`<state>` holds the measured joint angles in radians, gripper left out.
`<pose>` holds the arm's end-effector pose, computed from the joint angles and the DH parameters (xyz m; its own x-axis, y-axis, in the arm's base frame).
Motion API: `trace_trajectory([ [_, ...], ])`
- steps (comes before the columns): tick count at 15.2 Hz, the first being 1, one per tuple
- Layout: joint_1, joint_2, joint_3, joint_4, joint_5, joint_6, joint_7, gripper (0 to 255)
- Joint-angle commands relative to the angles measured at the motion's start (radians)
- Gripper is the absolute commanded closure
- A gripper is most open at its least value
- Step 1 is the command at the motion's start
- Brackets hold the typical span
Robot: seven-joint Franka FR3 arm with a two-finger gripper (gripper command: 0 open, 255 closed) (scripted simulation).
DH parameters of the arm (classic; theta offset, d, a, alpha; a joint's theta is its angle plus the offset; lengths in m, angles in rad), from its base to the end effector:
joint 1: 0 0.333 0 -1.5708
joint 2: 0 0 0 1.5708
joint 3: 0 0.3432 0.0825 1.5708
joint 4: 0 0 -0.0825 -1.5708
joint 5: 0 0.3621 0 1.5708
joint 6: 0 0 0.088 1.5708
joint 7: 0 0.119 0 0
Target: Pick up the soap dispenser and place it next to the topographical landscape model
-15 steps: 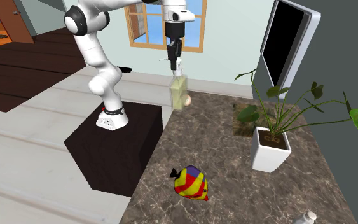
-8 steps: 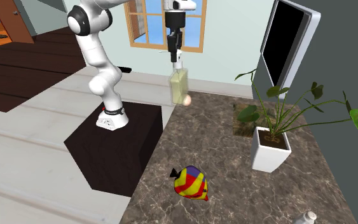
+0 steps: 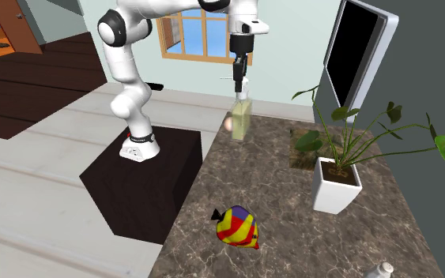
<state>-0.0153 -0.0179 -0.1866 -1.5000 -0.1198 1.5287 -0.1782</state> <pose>0.5094 -0.1204 0.6778 0.9992 -0.0300 0.0253 -0.0329 -0.9920 0.1222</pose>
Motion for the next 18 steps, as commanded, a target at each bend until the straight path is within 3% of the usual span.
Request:
trace_trajectory([
  [1, 0.007, 0.047, 0.007, 0.02, 0.008, 0.026, 0.018, 255],
  [12, 0.019, 0.397, 0.03, 0.276, 0.058, 0.11, 0.072, 255],
  [17, 0.015, 0.615, 0.042, 0.518, 0.081, 0.083, 0.092, 255],
  [18, 0.01, 0.711, 0.046, 0.645, 0.089, 0.051, 0.097, 255],
])
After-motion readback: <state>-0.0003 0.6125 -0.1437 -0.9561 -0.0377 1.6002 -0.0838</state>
